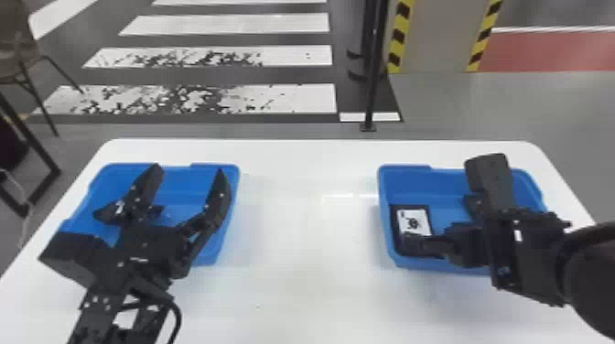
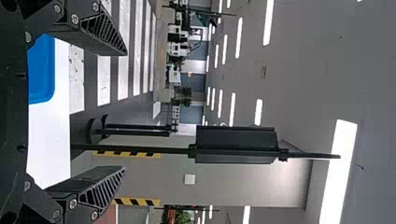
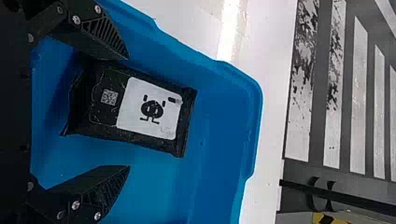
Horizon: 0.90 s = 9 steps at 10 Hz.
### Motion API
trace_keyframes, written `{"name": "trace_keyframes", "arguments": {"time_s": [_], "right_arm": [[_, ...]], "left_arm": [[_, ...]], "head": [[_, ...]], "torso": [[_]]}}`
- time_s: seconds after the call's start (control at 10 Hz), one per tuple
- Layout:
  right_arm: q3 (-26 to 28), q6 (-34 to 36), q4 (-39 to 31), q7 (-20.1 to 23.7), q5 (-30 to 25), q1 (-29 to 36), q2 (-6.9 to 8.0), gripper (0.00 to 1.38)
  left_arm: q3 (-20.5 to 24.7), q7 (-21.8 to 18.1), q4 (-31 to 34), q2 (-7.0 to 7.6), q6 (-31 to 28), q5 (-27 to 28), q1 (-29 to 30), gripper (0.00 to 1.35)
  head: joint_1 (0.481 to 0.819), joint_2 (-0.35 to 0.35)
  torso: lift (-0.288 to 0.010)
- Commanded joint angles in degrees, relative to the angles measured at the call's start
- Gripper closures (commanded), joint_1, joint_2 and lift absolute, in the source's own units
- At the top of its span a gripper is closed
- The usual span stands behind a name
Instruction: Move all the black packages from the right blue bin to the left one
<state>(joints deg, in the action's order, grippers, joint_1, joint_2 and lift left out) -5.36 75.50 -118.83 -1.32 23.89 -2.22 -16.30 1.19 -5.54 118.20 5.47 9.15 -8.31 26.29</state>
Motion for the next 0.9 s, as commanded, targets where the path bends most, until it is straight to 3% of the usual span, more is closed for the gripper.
{"name": "trace_keyframes", "arguments": {"time_s": [0.0,0.8], "right_arm": [[0.0,0.2,0.5,-0.2,0.1,-0.3,0.04,0.21],[-2.1,-1.2,7.0,-0.7,1.7,-3.1,-0.05,0.26]], "left_arm": [[0.0,0.0,0.0,-0.02,0.3,0.4,0.0,0.21],[0.1,0.0,0.0,0.07,3.4,4.1,0.1,0.21]], "head": [[0.695,0.043],[0.695,0.041]], "torso": [[-0.173],[-0.173]]}}
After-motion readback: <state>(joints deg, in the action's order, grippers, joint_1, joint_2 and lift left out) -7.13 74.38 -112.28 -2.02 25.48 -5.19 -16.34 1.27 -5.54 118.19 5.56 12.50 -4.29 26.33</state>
